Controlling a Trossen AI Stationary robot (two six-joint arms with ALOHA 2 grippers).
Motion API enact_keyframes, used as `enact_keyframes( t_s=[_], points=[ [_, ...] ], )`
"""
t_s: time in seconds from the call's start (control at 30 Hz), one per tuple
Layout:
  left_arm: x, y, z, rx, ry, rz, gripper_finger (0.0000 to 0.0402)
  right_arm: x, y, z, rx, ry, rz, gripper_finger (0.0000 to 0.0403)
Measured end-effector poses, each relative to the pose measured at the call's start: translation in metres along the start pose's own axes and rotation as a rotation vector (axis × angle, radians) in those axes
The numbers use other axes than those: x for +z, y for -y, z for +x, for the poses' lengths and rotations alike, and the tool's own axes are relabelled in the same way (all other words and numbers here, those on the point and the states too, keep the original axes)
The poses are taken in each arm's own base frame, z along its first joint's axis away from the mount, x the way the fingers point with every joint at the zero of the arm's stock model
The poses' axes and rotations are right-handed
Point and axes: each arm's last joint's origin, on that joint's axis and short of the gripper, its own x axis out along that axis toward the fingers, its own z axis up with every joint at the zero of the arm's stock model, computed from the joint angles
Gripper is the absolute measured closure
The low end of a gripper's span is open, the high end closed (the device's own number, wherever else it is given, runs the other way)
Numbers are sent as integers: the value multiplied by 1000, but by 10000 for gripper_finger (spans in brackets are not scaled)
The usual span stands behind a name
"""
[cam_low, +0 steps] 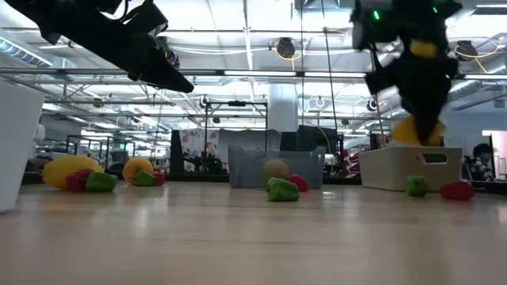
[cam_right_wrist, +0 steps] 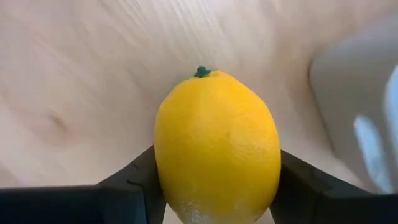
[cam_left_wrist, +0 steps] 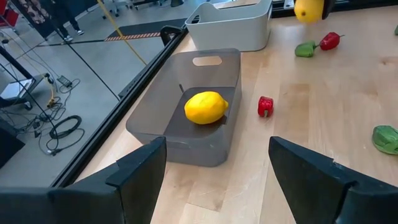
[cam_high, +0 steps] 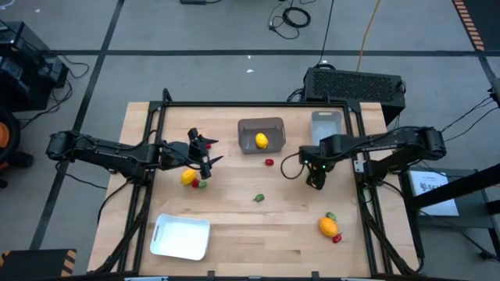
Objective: Sort produce into baskets
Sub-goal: Put the lemon into the black bin
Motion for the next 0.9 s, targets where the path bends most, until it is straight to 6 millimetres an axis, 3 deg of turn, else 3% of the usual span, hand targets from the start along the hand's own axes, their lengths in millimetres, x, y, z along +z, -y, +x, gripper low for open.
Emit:
enact_keyframes(
  t_s=[0.23,0.5,0.67,0.9],
  points=[
    [0,0,0,0,0,1,111,35,-12,-43,-26,349,-116,200],
    [-2,0,0,-2,-19,1,111,78,-23,-61,-96,793,-306,200],
    [-5,1,0,-8,-49,-14,111,107,-23,-56,-129,948,-333,200],
    [-7,0,0,-5,-67,-55,111,139,-7,-15,-206,874,-330,200]
  ],
)
